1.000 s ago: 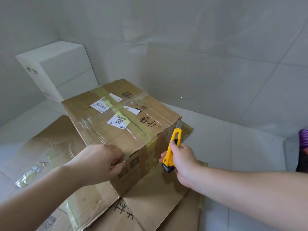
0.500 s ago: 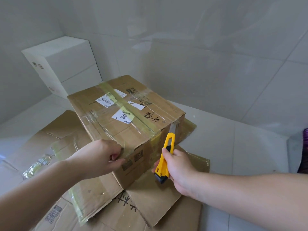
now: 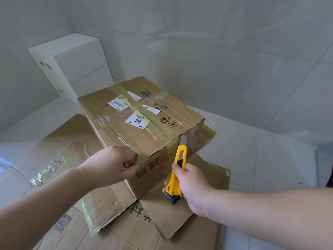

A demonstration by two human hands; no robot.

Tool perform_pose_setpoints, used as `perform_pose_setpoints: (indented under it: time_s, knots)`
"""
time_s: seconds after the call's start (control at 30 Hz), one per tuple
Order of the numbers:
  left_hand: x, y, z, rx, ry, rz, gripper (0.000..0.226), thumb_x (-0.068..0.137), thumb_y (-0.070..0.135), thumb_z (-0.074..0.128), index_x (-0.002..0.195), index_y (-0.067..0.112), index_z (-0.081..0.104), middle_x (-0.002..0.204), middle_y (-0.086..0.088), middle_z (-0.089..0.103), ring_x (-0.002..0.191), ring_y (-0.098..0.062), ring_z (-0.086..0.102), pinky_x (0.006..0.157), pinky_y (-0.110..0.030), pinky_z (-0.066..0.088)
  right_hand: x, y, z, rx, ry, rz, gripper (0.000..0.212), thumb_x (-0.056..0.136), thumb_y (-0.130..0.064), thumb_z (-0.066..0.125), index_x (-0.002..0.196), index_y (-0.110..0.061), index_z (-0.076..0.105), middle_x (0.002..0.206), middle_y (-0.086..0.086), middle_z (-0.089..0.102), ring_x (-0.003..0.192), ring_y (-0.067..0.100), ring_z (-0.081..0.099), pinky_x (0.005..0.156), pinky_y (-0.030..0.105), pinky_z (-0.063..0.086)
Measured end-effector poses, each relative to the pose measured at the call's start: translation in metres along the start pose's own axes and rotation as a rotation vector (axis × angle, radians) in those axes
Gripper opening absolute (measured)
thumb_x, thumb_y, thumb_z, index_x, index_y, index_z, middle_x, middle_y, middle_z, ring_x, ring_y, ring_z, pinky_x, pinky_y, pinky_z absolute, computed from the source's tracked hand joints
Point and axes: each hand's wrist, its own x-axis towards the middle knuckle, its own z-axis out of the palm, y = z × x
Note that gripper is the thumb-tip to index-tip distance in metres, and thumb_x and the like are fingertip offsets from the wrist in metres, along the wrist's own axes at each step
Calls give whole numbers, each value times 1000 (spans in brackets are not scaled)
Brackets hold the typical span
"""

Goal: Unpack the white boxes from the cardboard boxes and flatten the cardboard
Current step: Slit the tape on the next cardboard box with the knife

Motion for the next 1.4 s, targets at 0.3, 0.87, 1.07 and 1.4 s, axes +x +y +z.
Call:
perform_pose_setpoints:
  time_s: [0.3, 0.87, 1.07, 1.4]
  knots:
    - [1, 0, -1, -23, 22, 36, 34, 78, 47, 49, 58, 20, 45, 57, 10, 45, 50, -8, 42, 47, -20, 41, -8, 0, 13, -6, -47, 9, 25, 101, -30, 44, 106, -7, 51, 67, 9, 70, 65, 28, 70, 68, 34, 58]
    - [-6, -9, -2, -178, 13, -15, 33, 81, 42, 47, 66, 13, 52, 64, 10, 49, 61, -7, 47, 55, -15, 40, -20, -1, 21, -51, -81, 24, 22, 100, -29, 45, 98, -7, 50, 66, 7, 62, 54, 22, 61, 59, 31, 53]
    - [-2, -8, -4, -196, 28, -21, 33, 80, 40, 44, 66, 12, 52, 64, 7, 49, 62, -8, 47, 57, -21, 43, -22, -3, 29, -57, -119, -2, 23, 99, -27, 45, 95, -5, 51, 62, 7, 60, 50, 19, 59, 56, 30, 51]
    - [-1, -5, -7, -211, 33, -93, 31, 85, 36, 48, 64, 14, 54, 61, 6, 49, 59, -13, 47, 54, -21, 43, -44, 20, 27, -169, -335, 13, 23, 98, -29, 47, 89, -9, 52, 67, 9, 57, 49, 18, 54, 51, 26, 48]
